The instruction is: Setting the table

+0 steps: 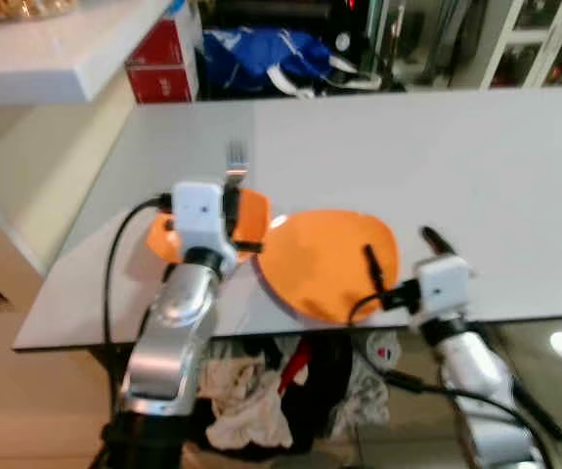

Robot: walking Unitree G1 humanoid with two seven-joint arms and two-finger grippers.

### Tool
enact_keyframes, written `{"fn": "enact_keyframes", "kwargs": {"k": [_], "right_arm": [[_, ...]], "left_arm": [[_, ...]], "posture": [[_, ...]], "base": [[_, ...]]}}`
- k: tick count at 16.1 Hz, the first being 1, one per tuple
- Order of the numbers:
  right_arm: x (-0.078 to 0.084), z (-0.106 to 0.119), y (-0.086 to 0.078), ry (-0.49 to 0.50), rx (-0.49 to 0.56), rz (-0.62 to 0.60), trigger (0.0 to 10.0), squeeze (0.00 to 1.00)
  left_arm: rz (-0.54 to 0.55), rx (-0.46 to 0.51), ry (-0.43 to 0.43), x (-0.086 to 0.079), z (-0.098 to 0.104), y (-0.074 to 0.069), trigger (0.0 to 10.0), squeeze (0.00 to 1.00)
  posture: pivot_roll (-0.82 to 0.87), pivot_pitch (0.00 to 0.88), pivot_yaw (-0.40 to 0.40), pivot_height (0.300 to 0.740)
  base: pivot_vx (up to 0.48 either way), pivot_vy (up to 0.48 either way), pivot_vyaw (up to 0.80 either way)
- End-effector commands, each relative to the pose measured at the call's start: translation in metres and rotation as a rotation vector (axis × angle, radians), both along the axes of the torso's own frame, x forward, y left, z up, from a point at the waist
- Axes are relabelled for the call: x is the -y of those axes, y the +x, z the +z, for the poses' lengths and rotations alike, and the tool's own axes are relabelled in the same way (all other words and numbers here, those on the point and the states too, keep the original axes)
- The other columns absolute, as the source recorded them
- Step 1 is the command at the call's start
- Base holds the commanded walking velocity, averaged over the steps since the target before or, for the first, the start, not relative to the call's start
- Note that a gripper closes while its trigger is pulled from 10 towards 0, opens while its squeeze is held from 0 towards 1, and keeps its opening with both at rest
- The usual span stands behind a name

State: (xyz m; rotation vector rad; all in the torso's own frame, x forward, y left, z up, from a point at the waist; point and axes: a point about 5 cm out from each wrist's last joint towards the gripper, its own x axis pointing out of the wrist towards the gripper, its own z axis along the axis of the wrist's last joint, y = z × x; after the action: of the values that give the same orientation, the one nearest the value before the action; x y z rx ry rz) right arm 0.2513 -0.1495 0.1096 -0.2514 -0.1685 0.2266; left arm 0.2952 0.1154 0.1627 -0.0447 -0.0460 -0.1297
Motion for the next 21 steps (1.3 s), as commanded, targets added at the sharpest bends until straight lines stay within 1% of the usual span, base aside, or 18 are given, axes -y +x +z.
{"fn": "enact_keyframes", "kwargs": {"k": [1, 2, 4, 5, 7, 8, 9, 10, 11, 12, 13, 14, 16, 17, 18, 19, 21], "right_arm": [[0.002, 0.005, 0.001, -0.009, 0.014, -0.002, 10.0, 0.03], [0.002, 0.005, 0.001, -0.01, 0.015, -0.002, 10.0, 0.03], [0.002, 0.005, 0.001, -0.009, 0.014, -0.002, 10.0, 0.03], [0.002, 0.005, 0.001, -0.008, 0.014, -0.002, 10.0, 0.03], [0.002, 0.005, 0.002, -0.008, 0.013, -0.001, 10.0, 0.03], [0.002, 0.005, 0.002, -0.007, 0.012, 0.0, 10.0, 0.03], [0.002, 0.004, 0.002, -0.006, 0.012, 0.001, 10.0, 0.03], [0.002, 0.004, 0.002, -0.006, 0.011, 0.002, 10.0, 0.03], [0.002, 0.004, 0.001, -0.006, 0.011, 0.002, 10.0, 0.03], [0.001, 0.004, 0.001, -0.005, 0.01, 0.002, 10.0, 0.03], [0.0, 0.004, 0.0, -0.005, 0.01, 0.002, 10.0, 0.03], [-0.001, 0.003, -0.001, -0.006, 0.008, 0.002, 10.0, 0.03], [-0.002, 0.003, -0.004, -0.006, 0.006, 0.0, 10.0, 0.03], [-0.002, 0.003, -0.005, -0.005, 0.006, -0.002, 10.0, 0.03], [-0.002, 0.003, -0.005, -0.004, 0.006, -0.003, 10.0, 0.03], [-0.002, 0.003, -0.006, -0.002, 0.008, -0.007, 10.0, 0.03], [-0.003, 0.003, -0.008, 0.001, 0.012, -0.013, 10.0, 0.04]], "left_arm": [[-0.001, 0.015, -0.009, 0.0, 0.005, 0.002, 0.0, 0.0], [0.004, 0.008, -0.007, -0.001, 0.004, 0.002, 0.0, 0.0], [0.034, -0.017, 0.017, -0.009, 0.003, 0.011, 0.0, 0.0], [0.034, -0.022, 0.023, -0.01, 0.004, 0.015, 0.0, 0.0], [0.025, -0.047, 0.011, -0.009, 0.012, 0.028, 0.0, 0.0], [-0.001, -0.099, -0.048, 0.002, 0.016, 0.038, 0.0, 0.0], [-0.004, -0.122, -0.07, 0.006, 0.015, 0.04, 0.0, 0.0], [-0.032, -0.167, -0.113, 0.02, 0.014, 0.044, 0.0, 0.0], [-0.087, -0.198, -0.136, 0.035, 0.014, 0.046, 0.0, 0.0], [-0.133, -0.225, -0.156, 0.045, 0.013, 0.047, 0.0, 0.0], [-0.152, -0.24, -0.166, 0.049, 0.012, 0.048, 0.0, 0.0], [-0.189, -0.278, -0.173, 0.057, 0.01, 0.05, 0.0, 0.0], [-0.18, -0.331, -0.154, 0.059, 0.005, 0.054, 0.0, 0.0], [-0.153, -0.361, -0.143, 0.057, 0.0, 0.059, 0.0, 0.0], [-0.134, -0.37, -0.131, 0.054, -0.002, 0.061, 0.0, 0.0], [-0.088, -0.385, -0.09, 0.047, -0.008, 0.066, 0.0, 0.0], [-0.091, -0.407, -0.074, 0.044, -0.012, 0.074, 0.0, 0.0]], "posture": [[-0.14, 0.0, 0.073, 0.74], [-0.14, 0.0, 0.073, 0.74], [-0.14, 0.0, 0.072, 0.74], [-0.14, 0.0, 0.071, 0.74], [-0.13, 0.0, 0.072, 0.74], [-0.13, 0.0, 0.072, 0.74], [-0.13, 0.0, 0.072, 0.74], [-0.14, 0.0, 0.074, 0.74], [-0.14, 0.0, 0.074, 0.74], [-0.15, 0.0, 0.077, 0.74], [-0.15, 0.0, 0.079, 0.74], [-0.15, 0.0, 0.083, 0.74], [-0.16, 0.0, 0.089, 0.74], [-0.16, 0.0, 0.092, 0.74], [-0.16, 0.0, 0.094, 0.74], [-0.17, 0.0, 0.099, 0.74], [-0.17, 0.0, 0.113, 0.74]], "base": [[0.341, -0.289, 0.0], [0.0, 0.0, 0.0], [0.0, 0.0, 0.0], [0.0, 0.0, 0.0], [0.0, 0.0, 0.0], [0.0, 0.0, 0.0], [0.0, 0.0, 0.0], [0.0, 0.0, 0.0], [0.0, 0.0, 0.0], [0.0, 0.0, 0.0], [0.0, 0.0, 0.0], [0.0, 0.0, 0.0], [0.0, 0.0, 0.0], [0.0, 0.0, 0.0], [0.0, 0.0, 0.0], [0.0, 0.0, 0.0], [0.0, 0.0, 0.0]]}}
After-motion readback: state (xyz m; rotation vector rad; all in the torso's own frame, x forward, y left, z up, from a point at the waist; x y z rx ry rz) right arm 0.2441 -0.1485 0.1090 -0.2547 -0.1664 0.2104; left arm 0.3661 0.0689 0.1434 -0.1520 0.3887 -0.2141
